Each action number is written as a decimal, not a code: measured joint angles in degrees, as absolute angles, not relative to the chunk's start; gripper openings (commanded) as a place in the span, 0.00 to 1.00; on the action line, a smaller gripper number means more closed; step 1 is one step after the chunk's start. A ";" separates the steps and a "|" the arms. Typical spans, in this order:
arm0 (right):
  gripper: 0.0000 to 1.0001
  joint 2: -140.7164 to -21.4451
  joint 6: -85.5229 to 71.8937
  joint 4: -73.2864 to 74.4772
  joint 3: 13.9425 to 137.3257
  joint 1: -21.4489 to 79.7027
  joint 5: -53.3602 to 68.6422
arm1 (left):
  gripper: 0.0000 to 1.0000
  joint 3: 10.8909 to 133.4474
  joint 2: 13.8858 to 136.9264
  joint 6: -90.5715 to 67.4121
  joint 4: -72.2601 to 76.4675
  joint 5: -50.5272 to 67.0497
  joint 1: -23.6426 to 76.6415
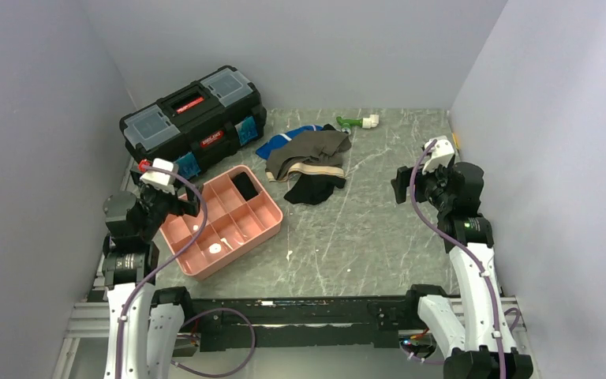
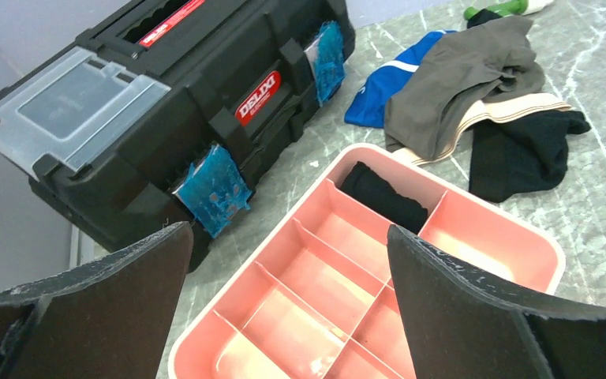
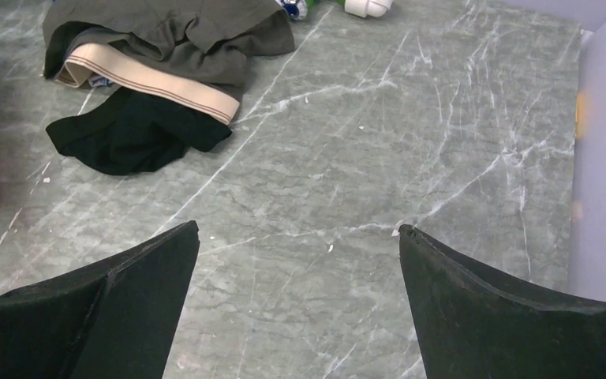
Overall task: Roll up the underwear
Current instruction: Pick up the underwear from the center of the board, then flatten out the underwear at the center of the board.
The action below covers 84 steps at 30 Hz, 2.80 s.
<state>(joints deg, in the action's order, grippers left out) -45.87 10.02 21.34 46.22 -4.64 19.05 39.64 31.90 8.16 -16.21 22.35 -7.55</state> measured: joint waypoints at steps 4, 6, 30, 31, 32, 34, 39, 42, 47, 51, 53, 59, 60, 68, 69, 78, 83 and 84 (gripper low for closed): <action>1.00 -46.00 10.13 21.37 46.19 -4.80 19.79 | 0.99 39.53 31.42 8.27 -16.16 23.62 -7.62; 1.00 -46.09 10.28 21.37 46.19 -4.84 20.03 | 0.99 39.13 31.68 8.27 -16.10 24.12 -7.81; 0.92 -76.01 10.94 16.12 57.60 10.90 22.63 | 0.99 35.79 33.08 8.99 -15.46 27.18 -8.36; 0.89 -81.10 10.85 15.86 60.73 12.51 21.39 | 0.99 35.79 33.17 9.04 -15.49 27.20 -8.47; 0.85 -83.46 10.94 15.38 62.08 13.85 21.02 | 0.99 35.79 33.17 9.15 -15.49 27.22 -8.58; 0.82 -92.27 11.00 16.14 68.27 15.77 20.40 | 0.99 35.79 33.17 9.17 -15.51 27.40 -8.88; 0.79 -108.05 11.66 17.12 78.87 18.04 18.28 | 0.99 35.79 33.63 9.17 -15.51 28.23 -9.30; 0.79 -112.38 12.38 18.24 81.43 19.03 18.02 | 0.99 35.79 34.09 9.19 -15.49 28.51 -9.45; 0.79 -117.56 13.80 19.66 88.36 21.28 17.82 | 0.99 35.79 34.89 9.34 -15.49 28.67 -9.47; 0.74 -120.44 15.29 19.59 93.69 23.92 16.53 | 0.99 35.68 35.16 9.37 -15.49 28.67 -9.63; 0.57 -122.41 16.08 19.73 96.64 24.91 15.94 | 0.99 35.68 35.16 9.37 -15.49 28.67 -9.67; 0.00 -129.01 17.34 21.85 104.79 26.83 14.87 | 0.99 35.64 35.90 9.37 -15.49 28.69 -9.69; 0.00 -129.10 17.37 22.70 104.92 26.83 14.92 | 0.99 35.64 36.14 9.37 -15.46 28.71 -9.69; 0.00 -116.90 17.39 28.58 102.13 26.63 15.51 | 0.99 35.53 37.06 9.37 -15.49 29.85 -9.69; 0.00 -113.60 17.39 29.65 102.13 26.65 15.79 | 0.99 35.53 37.39 9.37 -15.49 30.02 -9.72; 0.24 -82.08 21.32 39.05 95.11 28.23 24.88 | 0.99 35.53 37.78 9.37 -15.53 30.22 -9.74; 0.85 -71.57 22.22 40.16 81.30 29.74 26.09 | 0.99 35.53 38.57 9.37 -15.53 30.28 -9.74; 0.93 -71.05 22.31 40.07 78.56 29.71 25.58 | 0.99 35.53 38.85 9.37 -15.53 30.30 -9.76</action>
<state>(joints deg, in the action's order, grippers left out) -71.05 22.31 40.07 78.56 29.71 25.58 35.53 38.85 9.37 -15.53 30.30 -9.76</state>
